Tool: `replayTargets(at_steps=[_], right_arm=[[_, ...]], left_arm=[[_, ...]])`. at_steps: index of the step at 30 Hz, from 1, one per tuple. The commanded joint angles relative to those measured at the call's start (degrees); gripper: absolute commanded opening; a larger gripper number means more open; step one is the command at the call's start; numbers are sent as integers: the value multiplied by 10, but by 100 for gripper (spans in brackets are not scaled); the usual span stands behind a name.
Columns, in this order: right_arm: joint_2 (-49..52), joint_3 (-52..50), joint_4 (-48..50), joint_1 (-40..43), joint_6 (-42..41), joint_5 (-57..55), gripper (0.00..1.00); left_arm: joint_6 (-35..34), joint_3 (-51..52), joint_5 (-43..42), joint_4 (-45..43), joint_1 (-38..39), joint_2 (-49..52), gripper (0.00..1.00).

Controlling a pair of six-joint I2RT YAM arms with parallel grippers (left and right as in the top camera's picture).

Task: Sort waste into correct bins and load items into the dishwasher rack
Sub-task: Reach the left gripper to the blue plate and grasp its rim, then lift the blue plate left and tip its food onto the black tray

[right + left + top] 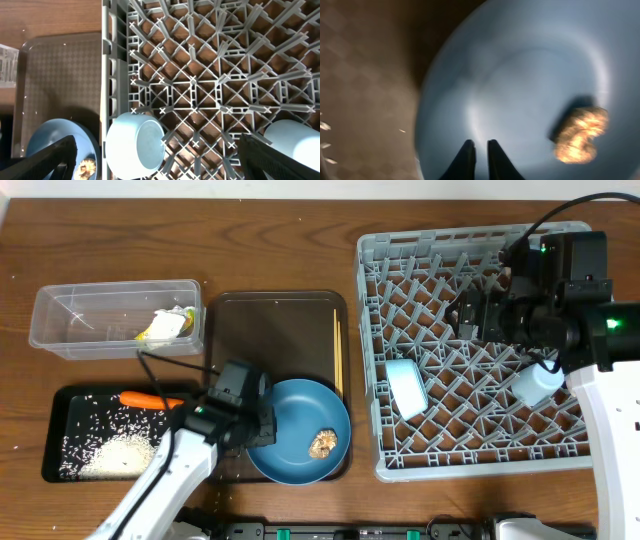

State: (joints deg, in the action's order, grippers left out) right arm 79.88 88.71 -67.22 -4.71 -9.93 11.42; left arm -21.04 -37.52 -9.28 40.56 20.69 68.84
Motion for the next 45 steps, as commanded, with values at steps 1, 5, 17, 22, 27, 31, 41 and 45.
replayTargets(at_steps=[1,5,17,22,27,31,41,45], right_arm=[[0,3,1,-2,10,4,94],[0,3,0,-2,10,4,94],[0,3,0,-2,10,4,94],[0,2,-4,-2,10,4,95],[0,0,-1,-2,10,-9,95],[0,0,1,-2,10,-18,96],[0,-1,-1,-2,8,-17,96],[0,-1,-7,-2,8,-18,96]], left_arm=[[24,-2,90,-13,0,46,10],[40,-2,124,-57,-1,105,10],[53,-91,156,-56,-53,99,11],[71,-146,-47,21,-31,80,29],[86,-147,-80,83,54,66,36],[94,-128,-69,95,140,68,40],[92,-89,-3,62,225,78,47],[92,-60,-29,28,224,94,46]])
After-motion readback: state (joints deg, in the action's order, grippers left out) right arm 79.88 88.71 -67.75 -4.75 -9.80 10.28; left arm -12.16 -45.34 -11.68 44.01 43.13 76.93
